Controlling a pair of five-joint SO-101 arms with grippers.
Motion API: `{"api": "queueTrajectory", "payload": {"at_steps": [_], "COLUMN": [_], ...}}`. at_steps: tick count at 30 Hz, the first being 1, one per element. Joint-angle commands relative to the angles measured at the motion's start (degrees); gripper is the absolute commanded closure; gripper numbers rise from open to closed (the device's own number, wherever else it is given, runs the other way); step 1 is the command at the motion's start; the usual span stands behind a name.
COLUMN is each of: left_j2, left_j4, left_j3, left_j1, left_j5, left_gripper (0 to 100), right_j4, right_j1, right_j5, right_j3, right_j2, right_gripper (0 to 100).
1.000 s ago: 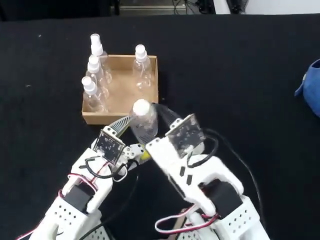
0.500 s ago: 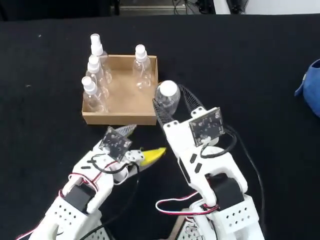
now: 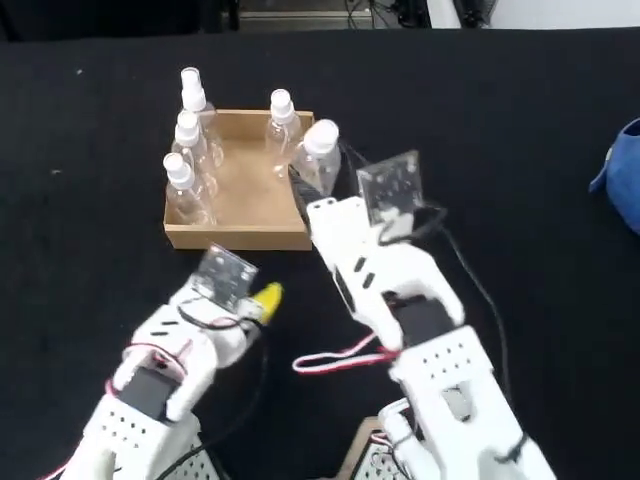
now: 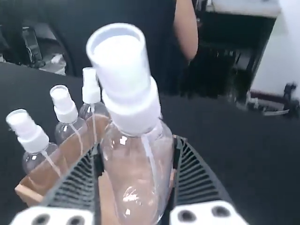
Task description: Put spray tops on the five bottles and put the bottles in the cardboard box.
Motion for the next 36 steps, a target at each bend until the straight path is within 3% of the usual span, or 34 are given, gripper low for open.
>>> {"api": "queueTrajectory", "payload": {"at_steps": [1,5,11,16,36], "left_j2": [-0.88,-0.88,-0.88,-0.88,-0.88], "left_j4": [10.20,11.78,3.16,-1.49,-1.76], "left_j3": [-9.89,-9.89,-3.74,-0.75,-0.22], "left_j1": [-12.97,-24.57,-35.65,-36.79,-36.70], "left_j5": [-2.37,-2.37,4.04,5.10,5.19], "left_gripper": [97,97,97,97,97], "right_j4": [-8.09,-13.45,-16.97,-20.22,-27.78], "right_j1": [-2.64,-3.43,-3.60,-3.60,-3.52], "right_j5": [-1.05,-0.79,-0.70,-0.88,-0.97], "right_j3": [-3.56,-3.12,-3.03,-3.03,-0.31], "right_j2": [6.73,12.00,18.42,22.20,29.23], "right_gripper": [98.8,98.8,98.8,98.8,98.8]}}
